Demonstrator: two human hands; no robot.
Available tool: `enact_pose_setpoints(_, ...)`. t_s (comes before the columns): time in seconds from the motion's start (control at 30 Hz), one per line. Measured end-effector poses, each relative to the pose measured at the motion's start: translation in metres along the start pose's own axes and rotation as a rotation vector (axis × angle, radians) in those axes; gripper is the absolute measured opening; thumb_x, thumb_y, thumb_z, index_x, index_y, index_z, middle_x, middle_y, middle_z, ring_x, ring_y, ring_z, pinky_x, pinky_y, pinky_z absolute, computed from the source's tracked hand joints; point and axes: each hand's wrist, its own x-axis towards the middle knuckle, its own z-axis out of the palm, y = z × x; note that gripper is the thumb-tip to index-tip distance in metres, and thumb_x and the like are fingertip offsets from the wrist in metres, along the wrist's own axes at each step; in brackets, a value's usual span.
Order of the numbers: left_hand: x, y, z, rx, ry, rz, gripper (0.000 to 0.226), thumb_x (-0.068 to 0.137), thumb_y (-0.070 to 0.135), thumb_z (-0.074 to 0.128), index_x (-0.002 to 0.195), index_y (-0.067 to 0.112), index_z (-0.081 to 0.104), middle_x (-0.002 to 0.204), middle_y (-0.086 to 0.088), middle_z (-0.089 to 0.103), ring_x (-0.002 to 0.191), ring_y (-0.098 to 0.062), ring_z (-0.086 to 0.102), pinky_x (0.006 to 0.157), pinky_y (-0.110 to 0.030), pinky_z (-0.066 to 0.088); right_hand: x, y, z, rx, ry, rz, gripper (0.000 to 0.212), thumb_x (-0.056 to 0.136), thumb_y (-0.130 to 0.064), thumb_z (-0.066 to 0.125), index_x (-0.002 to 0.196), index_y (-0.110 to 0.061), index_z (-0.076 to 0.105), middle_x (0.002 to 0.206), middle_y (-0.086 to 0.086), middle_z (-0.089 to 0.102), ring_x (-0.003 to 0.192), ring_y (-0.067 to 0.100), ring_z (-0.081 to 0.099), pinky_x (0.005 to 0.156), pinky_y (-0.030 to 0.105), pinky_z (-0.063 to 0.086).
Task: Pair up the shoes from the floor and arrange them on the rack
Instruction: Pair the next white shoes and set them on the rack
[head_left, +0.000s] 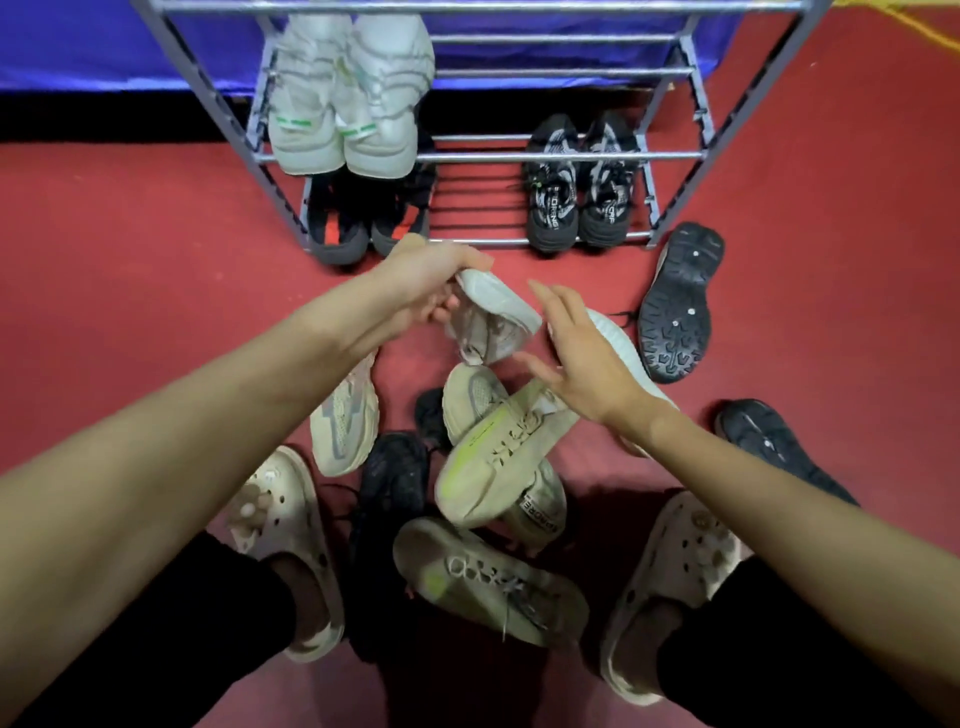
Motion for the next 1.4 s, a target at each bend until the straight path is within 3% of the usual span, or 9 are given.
enact_pose_setpoints(0.17, -0.023, 0.005, 0.0, -0.105, -0.13, 0.036, 0.027, 0.094, 0.033, 0.053, 0.079, 0.011, 0.057, 0.063, -0.001, 0.052, 0.048, -0.009, 0.048, 0.044, -0.018, 0.04, 0.015, -0.015, -0.021, 0.193, 0.274, 0.057, 0.035, 0.085, 0.007, 0.037, 0.113, -0.003, 0.056, 0.107, 0.01, 0.062, 0.097, 0.025, 0.059, 0.086, 0.034, 0.047)
enact_pose_setpoints(0.3, -0.015, -0.012, 0.005, -0.061, -0.061, 0.102, 0.032, 0.099, 0.025, 0.042, 0.077, 0.011, 0.061, 0.069, -0.001, 0.056, 0.06, -0.011, 0.053, 0.048, -0.02, 0.047, 0.027, -0.008, -0.04, 0.301, 0.488, 0.215, 0.021, 0.088, 0.003, 0.043, 0.103, 0.001, 0.057, 0.086, 0.002, 0.057, 0.079, 0.015, 0.05, 0.072, 0.028, 0.04)
enact_pose_setpoints(0.4, -0.003, -0.034, 0.007, 0.187, 0.144, 0.147, 0.013, 0.087, 0.018, 0.062, 0.097, 0.011, 0.061, 0.089, -0.002, 0.056, 0.081, -0.014, 0.053, 0.063, -0.026, 0.046, 0.032, 0.007, -0.052, 0.526, 0.446, 0.377, 0.016, 0.091, -0.004, 0.047, 0.104, 0.001, 0.056, 0.092, 0.017, 0.061, 0.084, 0.031, 0.058, 0.081, 0.049, 0.051)
enact_pose_setpoints(0.57, -0.002, -0.062, 0.011, 0.279, 0.01, 0.089, 0.079, 0.077, 0.046, 0.072, 0.14, 0.013, 0.039, 0.128, -0.001, 0.049, 0.113, -0.014, 0.05, 0.089, -0.023, 0.038, 0.023, 0.024, -0.05, 0.843, 0.301, 0.489, 0.021, 0.092, -0.008, 0.048, 0.11, -0.013, 0.058, 0.095, 0.003, 0.069, 0.081, 0.019, 0.068, 0.064, 0.03, 0.056)
enact_pose_setpoints(0.7, -0.008, -0.072, 0.025, 0.241, -0.189, 0.083, 0.057, 0.086, 0.05, 0.059, 0.129, 0.012, 0.055, 0.123, -0.002, 0.065, 0.107, -0.014, 0.064, 0.093, -0.026, 0.05, 0.021, 0.03, -0.036, 0.867, 0.205, 0.531, 0.015, 0.093, -0.01, 0.049, 0.094, -0.019, 0.062, 0.089, 0.006, 0.068, 0.079, 0.022, 0.064, 0.068, 0.034, 0.055)
enact_pose_setpoints(0.87, -0.002, -0.083, 0.048, 0.241, -0.063, 0.172, 0.019, 0.099, 0.021, 0.048, 0.099, 0.003, 0.055, 0.096, -0.012, 0.057, 0.09, -0.019, 0.052, 0.075, -0.028, 0.041, 0.015, 0.039, -0.03, 0.851, 0.114, 0.542, 0.014, 0.096, -0.022, 0.05, 0.091, -0.023, 0.063, 0.078, -0.004, 0.068, 0.065, 0.01, 0.063, 0.06, 0.023, 0.054)
enact_pose_setpoints(0.97, 0.001, -0.097, 0.06, 0.257, 0.016, 0.139, 0.021, 0.099, 0.02, 0.046, 0.093, 0.001, 0.054, 0.086, -0.009, 0.054, 0.087, -0.019, 0.049, 0.067, -0.031, 0.041, 0.007, 0.054, -0.029, 0.753, 0.141, 0.614, 0.022, 0.097, -0.028, 0.047, 0.085, -0.018, 0.061, 0.067, -0.007, 0.066, 0.061, 0.009, 0.063, 0.056, 0.021, 0.049)
enact_pose_setpoints(1.17, -0.004, -0.129, 0.072, 0.166, -0.06, -0.001, 0.036, 0.101, 0.019, 0.041, 0.128, -0.002, 0.051, 0.126, -0.016, 0.06, 0.118, -0.033, 0.058, 0.104, -0.044, 0.046, -0.043, 0.108, 0.008, -0.207, -0.129, 0.753, 0.052, 0.089, -0.028, 0.055, 0.135, -0.006, 0.045, 0.134, 0.025, 0.043, 0.126, 0.043, 0.04, 0.106, 0.043, 0.034)
enact_pose_setpoints(1.4, -0.013, -0.155, 0.079, 0.196, -0.086, -0.073, 0.036, 0.102, 0.017, 0.039, 0.12, -0.007, 0.058, 0.124, -0.026, 0.062, 0.118, -0.037, 0.058, 0.106, -0.046, 0.044, -0.075, 0.121, 0.042, -0.332, -0.26, 0.845, 0.08, 0.072, -0.029, 0.078, 0.134, -0.016, 0.031, 0.135, 0.022, 0.033, 0.127, 0.04, 0.035, 0.105, 0.049, 0.033)
